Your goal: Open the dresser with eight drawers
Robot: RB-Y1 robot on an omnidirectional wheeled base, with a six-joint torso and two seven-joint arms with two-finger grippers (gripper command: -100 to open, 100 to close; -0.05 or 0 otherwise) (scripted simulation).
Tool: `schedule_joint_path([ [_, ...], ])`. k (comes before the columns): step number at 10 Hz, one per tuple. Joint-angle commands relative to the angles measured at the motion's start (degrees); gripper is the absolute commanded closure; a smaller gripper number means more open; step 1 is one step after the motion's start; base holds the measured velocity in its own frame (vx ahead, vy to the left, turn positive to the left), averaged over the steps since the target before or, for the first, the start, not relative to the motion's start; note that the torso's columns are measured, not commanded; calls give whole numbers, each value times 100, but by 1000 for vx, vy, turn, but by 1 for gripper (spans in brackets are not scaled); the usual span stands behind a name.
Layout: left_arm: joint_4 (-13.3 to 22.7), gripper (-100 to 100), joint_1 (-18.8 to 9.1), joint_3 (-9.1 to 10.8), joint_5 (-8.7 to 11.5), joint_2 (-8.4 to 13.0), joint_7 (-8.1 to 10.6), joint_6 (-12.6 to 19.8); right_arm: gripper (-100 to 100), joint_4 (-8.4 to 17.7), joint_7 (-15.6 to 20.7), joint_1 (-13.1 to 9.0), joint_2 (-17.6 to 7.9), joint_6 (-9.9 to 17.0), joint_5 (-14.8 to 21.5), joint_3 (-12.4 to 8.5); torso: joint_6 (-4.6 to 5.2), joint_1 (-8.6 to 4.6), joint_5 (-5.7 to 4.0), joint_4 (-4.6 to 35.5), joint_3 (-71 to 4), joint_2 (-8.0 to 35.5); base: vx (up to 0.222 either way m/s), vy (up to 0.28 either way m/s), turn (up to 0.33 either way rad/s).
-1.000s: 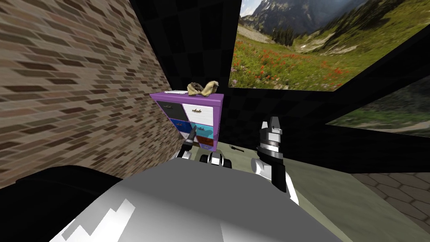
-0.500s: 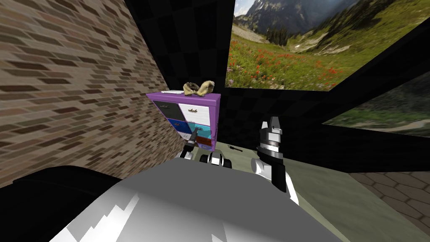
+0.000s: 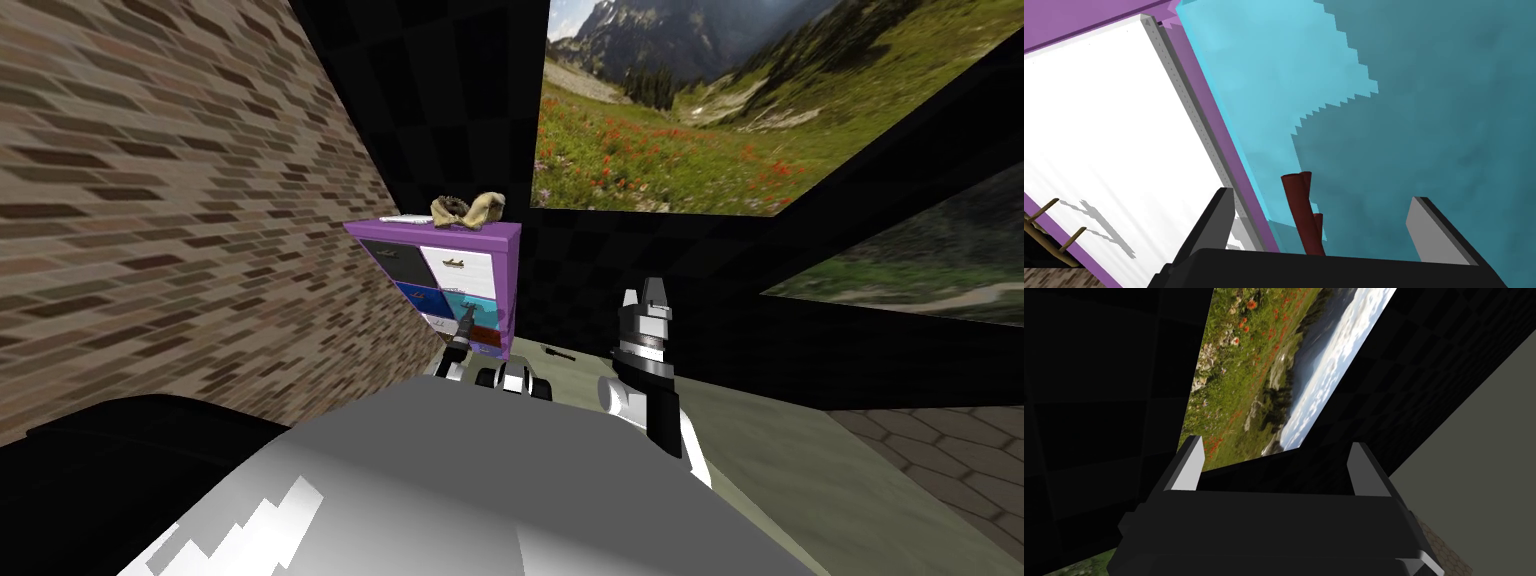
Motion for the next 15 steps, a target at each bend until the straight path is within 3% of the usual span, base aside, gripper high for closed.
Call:
schedule_joint_path([
  [1,-245,-100,22,5,3,2,-3,225,0,0,0,1,0,0,0,0,1,5,2,-3,-8,-15,102,14,-22],
  [2,-179,-100,12,3,0,-6,-6,158,0,0,0,1,-1,0,0,-1,0,0,1,-6,-13,-22,46,6,-3],
  [3,-25,100,2,0,0,0,0,22,0,0,0,1,0,0,0,0,0,-8,-1,-1,-1,1,-54,-6,30],
  [5,-243,100,48,-29,2,24,18,120,0,0,0,-1,0,0,0,0,0,5,18,-29,10,-2,-58,8,6],
  [13,-513,100,342,-149,-7,105,67,224,0,1,0,-3,0,1,0,0,-4,-3,7,-11,12,13,-172,14,13],
  [14,-716,-100,381,-168,-8,95,68,320,0,1,0,-3,0,1,0,0,-6,14,8,-8,11,12,-116,28,-17],
  [15,-888,-100,447,-182,-8,102,70,428,0,1,0,-1,0,1,0,0,-3,5,4,-10,-16,-33,17,-2,-18],
])
